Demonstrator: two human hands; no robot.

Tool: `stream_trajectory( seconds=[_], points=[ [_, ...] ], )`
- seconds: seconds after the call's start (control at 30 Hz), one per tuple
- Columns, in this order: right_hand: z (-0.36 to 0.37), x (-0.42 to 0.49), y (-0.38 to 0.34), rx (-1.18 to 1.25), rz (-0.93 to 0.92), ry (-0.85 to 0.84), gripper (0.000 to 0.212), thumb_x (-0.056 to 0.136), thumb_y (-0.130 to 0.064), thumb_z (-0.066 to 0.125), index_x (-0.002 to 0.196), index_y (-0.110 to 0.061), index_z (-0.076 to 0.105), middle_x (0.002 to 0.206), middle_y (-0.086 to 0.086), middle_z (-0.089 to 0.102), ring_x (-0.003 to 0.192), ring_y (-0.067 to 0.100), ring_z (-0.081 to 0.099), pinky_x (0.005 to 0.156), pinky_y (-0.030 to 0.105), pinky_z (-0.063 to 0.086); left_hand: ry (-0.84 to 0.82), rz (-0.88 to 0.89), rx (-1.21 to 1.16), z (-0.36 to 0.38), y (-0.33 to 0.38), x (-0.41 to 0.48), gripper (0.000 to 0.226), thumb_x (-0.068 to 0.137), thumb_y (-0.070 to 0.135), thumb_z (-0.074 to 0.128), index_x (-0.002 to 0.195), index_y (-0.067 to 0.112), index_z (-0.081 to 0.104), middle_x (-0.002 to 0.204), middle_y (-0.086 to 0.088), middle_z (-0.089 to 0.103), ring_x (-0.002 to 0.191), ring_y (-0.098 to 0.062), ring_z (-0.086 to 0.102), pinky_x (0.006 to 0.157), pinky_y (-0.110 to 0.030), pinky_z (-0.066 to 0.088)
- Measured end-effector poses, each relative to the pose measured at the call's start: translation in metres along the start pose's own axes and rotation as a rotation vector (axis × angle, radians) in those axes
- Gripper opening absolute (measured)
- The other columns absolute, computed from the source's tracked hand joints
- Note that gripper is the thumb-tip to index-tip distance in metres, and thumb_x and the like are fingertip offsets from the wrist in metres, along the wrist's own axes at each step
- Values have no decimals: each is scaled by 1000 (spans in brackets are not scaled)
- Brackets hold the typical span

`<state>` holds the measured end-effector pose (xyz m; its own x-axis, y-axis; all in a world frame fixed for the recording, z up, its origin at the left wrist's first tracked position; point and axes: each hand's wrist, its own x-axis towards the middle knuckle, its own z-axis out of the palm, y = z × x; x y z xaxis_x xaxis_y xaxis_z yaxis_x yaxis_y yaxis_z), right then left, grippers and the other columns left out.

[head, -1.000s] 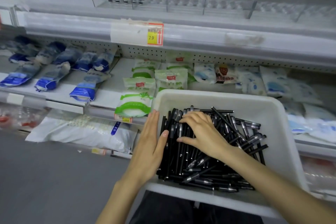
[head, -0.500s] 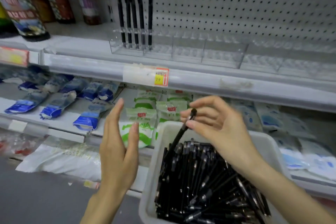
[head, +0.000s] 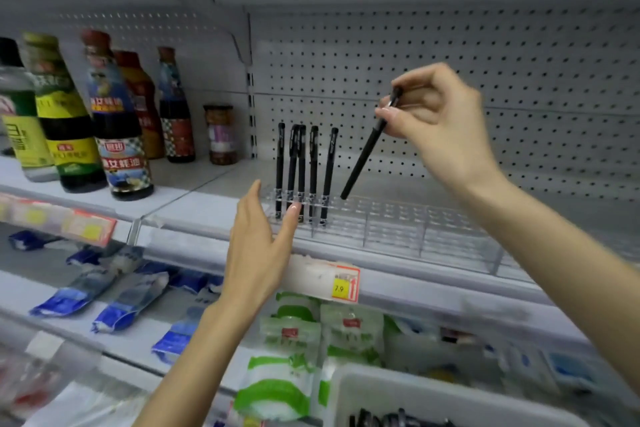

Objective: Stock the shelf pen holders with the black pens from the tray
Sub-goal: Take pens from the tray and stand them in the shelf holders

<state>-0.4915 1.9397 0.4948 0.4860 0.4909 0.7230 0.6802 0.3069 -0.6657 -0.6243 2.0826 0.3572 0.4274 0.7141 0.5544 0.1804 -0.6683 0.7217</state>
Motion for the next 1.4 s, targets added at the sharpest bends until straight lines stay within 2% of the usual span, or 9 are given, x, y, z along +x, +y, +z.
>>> stream_trajectory(
  seconds=[0.07, 0.33, 0.47, 0.67, 0.9, 1.03, 1.2, 1.3, 1.4],
  points=[
    [5, 10, 9, -22, 8, -3, 27, 84, 0, 68, 91, -21, 53, 99, 10, 66, 91, 19, 68, 80, 36, 58, 12, 6, 4, 3, -5, -1, 83, 84, 64, 34, 151, 17, 18, 153, -3, 30, 138, -18, 31, 112, -35, 27],
    [21, 30, 30, -134, 14, -61, 30, 83, -4, 69, 88, -29, 53, 93, 7, 68, 87, 18, 68, 83, 40, 57, 33, 9, 19, 6, -7, 0, 87, 80, 68, 33, 150, 19, 18, 151, -3, 34, 136, -18, 34, 110, -35, 28],
    [25, 35, 35, -192, 63, -124, 27, 83, -6, 71, 99, -20, 53, 93, 3, 67, 87, 16, 68, 86, 38, 56, 34, 17, 43, 7, -10, 1, 87, 80, 69, 33, 149, 18, 20, 150, -3, 34, 136, -17, 34, 109, -33, 28],
    [30, 36, 39, -327, 136, -258, 40, 84, -16, 71, 113, -25, 45, 100, 5, 66, 96, 19, 65, 83, 33, 52, 34, 3, 6, 7, -8, 1, 88, 78, 69, 33, 149, 19, 20, 151, -1, 34, 136, -16, 33, 108, -30, 26],
    [30, 36, 39, -331, 163, -254, 50, 83, -15, 72, 123, -20, 44, 95, 3, 64, 96, 18, 64, 83, 34, 52, 21, 16, 27, 5, -11, 1, 84, 80, 67, 35, 149, 21, 20, 150, 1, 34, 136, -14, 33, 108, -29, 26],
    [32, 35, 41, -341, 185, -278, 48, 84, -14, 71, 124, -21, 44, 93, 0, 62, 94, 17, 62, 74, 26, 49, 12, -5, 9, 4, -8, 2, 83, 80, 66, 36, 148, 22, 21, 150, 1, 35, 135, -14, 33, 107, -28, 26],
    [35, 35, 46, -373, 204, -321, 46, 84, -17, 71, 120, -23, 42, 89, -4, 62, 101, 21, 60, 88, 38, 51, -1, -14, -6, 2, -7, 2, 83, 80, 67, 36, 147, 20, 22, 149, 0, 35, 135, -15, 34, 108, -30, 27],
    [32, 34, 45, -403, 208, -346, 49, 84, -20, 71, 123, -21, 42, 89, -6, 63, 103, 21, 58, 93, 40, 48, -3, 5, -6, -3, -6, 3, 81, 82, 64, 37, 148, 20, 22, 150, 2, 32, 134, -10, 32, 106, -26, 26],
    [22, 28, 38, -440, 226, -358, 53, 84, -24, 72, 127, -19, 41, 101, -1, 66, 104, 19, 60, 92, 36, 48, 43, 75, 33, -11, 2, -1, 75, 86, 60, 38, 148, 20, 23, 150, 4, 29, 135, -6, 28, 105, -23, 23]
  ],
)
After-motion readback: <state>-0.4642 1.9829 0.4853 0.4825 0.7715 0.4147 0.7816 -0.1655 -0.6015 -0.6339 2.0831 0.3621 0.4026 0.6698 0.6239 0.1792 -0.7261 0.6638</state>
